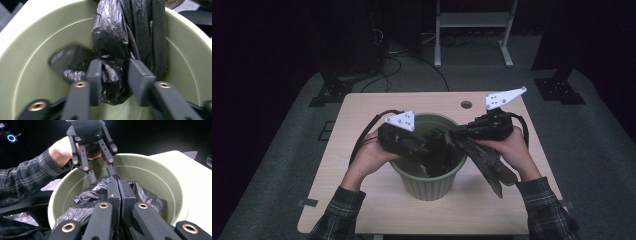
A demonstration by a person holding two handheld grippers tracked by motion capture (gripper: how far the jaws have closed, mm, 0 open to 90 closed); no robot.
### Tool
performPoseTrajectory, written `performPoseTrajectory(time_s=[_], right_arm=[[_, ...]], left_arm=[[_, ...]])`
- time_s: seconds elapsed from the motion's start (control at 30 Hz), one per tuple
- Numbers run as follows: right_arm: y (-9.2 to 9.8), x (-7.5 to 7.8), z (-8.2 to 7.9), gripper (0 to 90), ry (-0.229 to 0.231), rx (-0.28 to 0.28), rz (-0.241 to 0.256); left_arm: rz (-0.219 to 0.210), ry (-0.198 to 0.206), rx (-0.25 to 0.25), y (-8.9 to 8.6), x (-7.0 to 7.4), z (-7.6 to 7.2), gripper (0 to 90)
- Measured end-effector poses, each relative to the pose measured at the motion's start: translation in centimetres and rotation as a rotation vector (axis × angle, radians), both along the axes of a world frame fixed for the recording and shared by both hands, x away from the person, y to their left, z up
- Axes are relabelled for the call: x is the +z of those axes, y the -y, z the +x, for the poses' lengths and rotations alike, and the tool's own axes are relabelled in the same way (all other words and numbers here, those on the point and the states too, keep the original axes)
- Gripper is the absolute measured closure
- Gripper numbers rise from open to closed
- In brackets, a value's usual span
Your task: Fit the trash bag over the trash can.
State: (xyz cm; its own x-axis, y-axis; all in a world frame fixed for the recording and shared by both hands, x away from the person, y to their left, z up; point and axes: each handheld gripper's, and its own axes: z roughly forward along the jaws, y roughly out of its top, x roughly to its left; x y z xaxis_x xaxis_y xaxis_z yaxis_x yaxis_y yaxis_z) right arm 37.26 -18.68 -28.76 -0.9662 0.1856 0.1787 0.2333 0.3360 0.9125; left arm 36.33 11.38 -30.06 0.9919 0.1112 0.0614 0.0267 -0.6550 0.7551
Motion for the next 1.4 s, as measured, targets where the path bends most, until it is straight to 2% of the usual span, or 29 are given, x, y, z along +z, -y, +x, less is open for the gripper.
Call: performPoseTrajectory(time_s=[0.03, 0.13, 0.27, 0.33, 0.5, 0.63, 0.7, 0.73, 0.77, 0.8, 0.87, 0.9, 0.93, 0.97, 1.03, 1.07, 1.23, 1.4], right_arm=[[-0.2, 0.0, 0.0, 88.8, 0.002, 0.002, -0.002], [-0.5, -0.1, 0.0, 88.8, -0.003, 0.004, -0.008], [-0.8, -0.2, 0.1, 88.8, -0.002, 0.004, -0.019], [-0.9, -0.2, 0.2, 88.9, -0.009, 0.005, -0.018], [-1.6, -0.1, 0.2, 88.8, -0.011, 0.020, -0.014], [-2.4, 0.1, 0.2, 88.8, -0.012, 0.037, -0.019], [-2.7, 0.2, 0.2, 88.8, -0.011, 0.048, -0.008], [-2.8, 0.2, 0.2, 88.8, -0.012, 0.053, -0.002], [-2.9, 0.2, 0.1, 88.8, -0.013, 0.055, 0.004], [-3.0, 0.3, 0.1, 88.8, -0.010, 0.061, 0.007], [-3.0, 0.3, 0.0, 87.2, -0.001, 0.056, 0.008], [-3.0, 0.3, 0.0, 82.6, 0.002, 0.053, 0.010], [-2.8, 0.4, -0.1, 74.1, 0.003, 0.039, 0.018], [-2.6, 0.4, 0.0, 71.4, 0.001, 0.029, 0.022], [-1.6, 0.5, -0.2, 64.5, 0.000, 0.011, 0.027], [-1.1, 0.6, -0.3, 63.8, 0.001, -0.001, 0.033], [1.6, 0.8, -1.1, 56.7, 0.010, -0.034, 0.049], [4.2, 0.8, -2.5, 54.5, 0.025, -0.067, 0.064]], left_arm=[[-0.015, 0.006, 0.010, -0.4, 0.1, -0.1, 55.2], [-0.056, 0.011, 0.044, -1.6, 0.6, -0.2, 46.5], [-0.088, 0.037, 0.067, -2.7, 1.6, -0.3, 36.5], [-0.112, 0.039, 0.062, -2.7, 2.0, -0.4, 31.9], [-0.118, 0.056, 0.020, -1.0, 2.4, -0.9, 26.2], [-0.120, 0.053, -0.005, 0.7, 2.3, -0.9, 22.0], [-0.108, 0.050, -0.011, 1.3, 2.1, -0.8, 22.0], [-0.099, 0.041, -0.012, 1.6, 2.0, -0.7, 23.3], [-0.086, 0.021, -0.033, 1.9, 1.9, -0.6, 29.6], [-0.081, 0.005, -0.054, 2.0, 1.8, -0.6, 38.6], [-0.070, -0.023, -0.061, 2.1, 1.7, -0.5, 58.1], [-0.069, -0.034, -0.051, 2.0, 1.6, -0.5, 64.1], [-0.065, -0.035, -0.042, 1.9, 1.5, -0.4, 70.5], [-0.061, -0.034, -0.027, 1.6, 1.5, -0.4, 74.5], [-0.072, -0.028, 0.008, 0.9, 1.4, -0.4, 79.3], [-0.075, -0.021, 0.028, 0.5, 1.4, -0.4, 81.1], [-0.083, -0.012, 0.097, -1.2, 1.5, -0.5, 81.5], [-0.079, -0.014, 0.127, -2.2, 1.1, -0.6, 81.3]])
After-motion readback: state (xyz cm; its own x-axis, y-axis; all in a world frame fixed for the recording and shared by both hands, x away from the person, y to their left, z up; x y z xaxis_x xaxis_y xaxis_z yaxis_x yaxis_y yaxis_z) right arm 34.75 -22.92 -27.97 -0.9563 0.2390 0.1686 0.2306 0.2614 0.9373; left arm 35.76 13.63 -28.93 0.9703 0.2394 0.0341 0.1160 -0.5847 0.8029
